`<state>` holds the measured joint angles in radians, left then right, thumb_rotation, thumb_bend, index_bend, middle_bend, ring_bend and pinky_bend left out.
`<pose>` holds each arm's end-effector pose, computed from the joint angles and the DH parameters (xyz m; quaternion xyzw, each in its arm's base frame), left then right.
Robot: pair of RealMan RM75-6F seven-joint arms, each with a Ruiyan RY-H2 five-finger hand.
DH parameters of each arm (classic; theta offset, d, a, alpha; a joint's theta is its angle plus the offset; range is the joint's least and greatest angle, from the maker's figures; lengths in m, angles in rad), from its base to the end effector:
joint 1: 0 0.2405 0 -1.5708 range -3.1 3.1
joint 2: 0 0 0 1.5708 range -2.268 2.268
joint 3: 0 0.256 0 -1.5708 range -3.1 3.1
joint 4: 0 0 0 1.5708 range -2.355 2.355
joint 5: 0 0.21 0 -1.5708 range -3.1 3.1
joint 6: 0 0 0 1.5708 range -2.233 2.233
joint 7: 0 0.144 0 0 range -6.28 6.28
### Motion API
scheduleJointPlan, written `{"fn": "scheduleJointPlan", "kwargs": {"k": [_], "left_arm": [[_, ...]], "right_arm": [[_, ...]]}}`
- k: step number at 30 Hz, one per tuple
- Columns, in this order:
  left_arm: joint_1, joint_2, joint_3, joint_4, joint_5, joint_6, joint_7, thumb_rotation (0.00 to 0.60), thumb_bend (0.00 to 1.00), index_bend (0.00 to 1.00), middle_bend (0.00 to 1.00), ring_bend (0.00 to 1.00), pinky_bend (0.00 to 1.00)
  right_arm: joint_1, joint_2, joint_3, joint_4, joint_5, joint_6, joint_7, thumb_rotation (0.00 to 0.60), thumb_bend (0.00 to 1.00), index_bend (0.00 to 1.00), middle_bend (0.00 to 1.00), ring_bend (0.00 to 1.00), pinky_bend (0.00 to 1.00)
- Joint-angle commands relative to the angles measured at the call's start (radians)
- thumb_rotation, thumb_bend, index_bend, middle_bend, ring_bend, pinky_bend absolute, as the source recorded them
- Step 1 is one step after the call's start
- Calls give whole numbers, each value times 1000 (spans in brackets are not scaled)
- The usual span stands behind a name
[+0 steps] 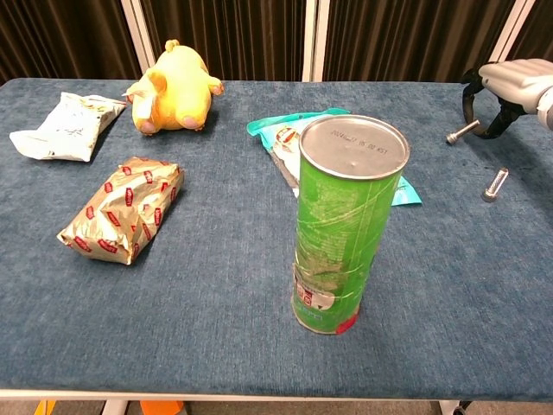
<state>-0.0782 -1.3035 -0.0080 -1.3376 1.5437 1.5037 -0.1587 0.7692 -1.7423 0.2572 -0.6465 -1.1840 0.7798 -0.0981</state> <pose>-0.3430 0.1726 0.1184 -0.5937 -0.4082 -0.4067 0.5617 -0.2673 -0.4408 0.0236 0.6782 -0.3518 0.2777 0.5824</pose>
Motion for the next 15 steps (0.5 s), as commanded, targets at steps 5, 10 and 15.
{"fn": "scheduleJointPlan", "kwargs": {"k": [5,10,15], "left_arm": [[-1,-2,0,4,0,-2,-4,600,9,143,123,51,167],[-2,-5,1,8,0,-4,-7,600,9,143,123,51,168],[-3,-4,0,8,-1,-6,-9,600,9,143,123,51,168]], "right_arm": [[-11,35,1,-62,6,14,-28,600,292,645,116,0,0],[-16,61,4,-110,21,14,-58,600,293,647,116,0,0],[-17,90,12,-155,66,-22,-105,600,296,654,117,0,0]]}}
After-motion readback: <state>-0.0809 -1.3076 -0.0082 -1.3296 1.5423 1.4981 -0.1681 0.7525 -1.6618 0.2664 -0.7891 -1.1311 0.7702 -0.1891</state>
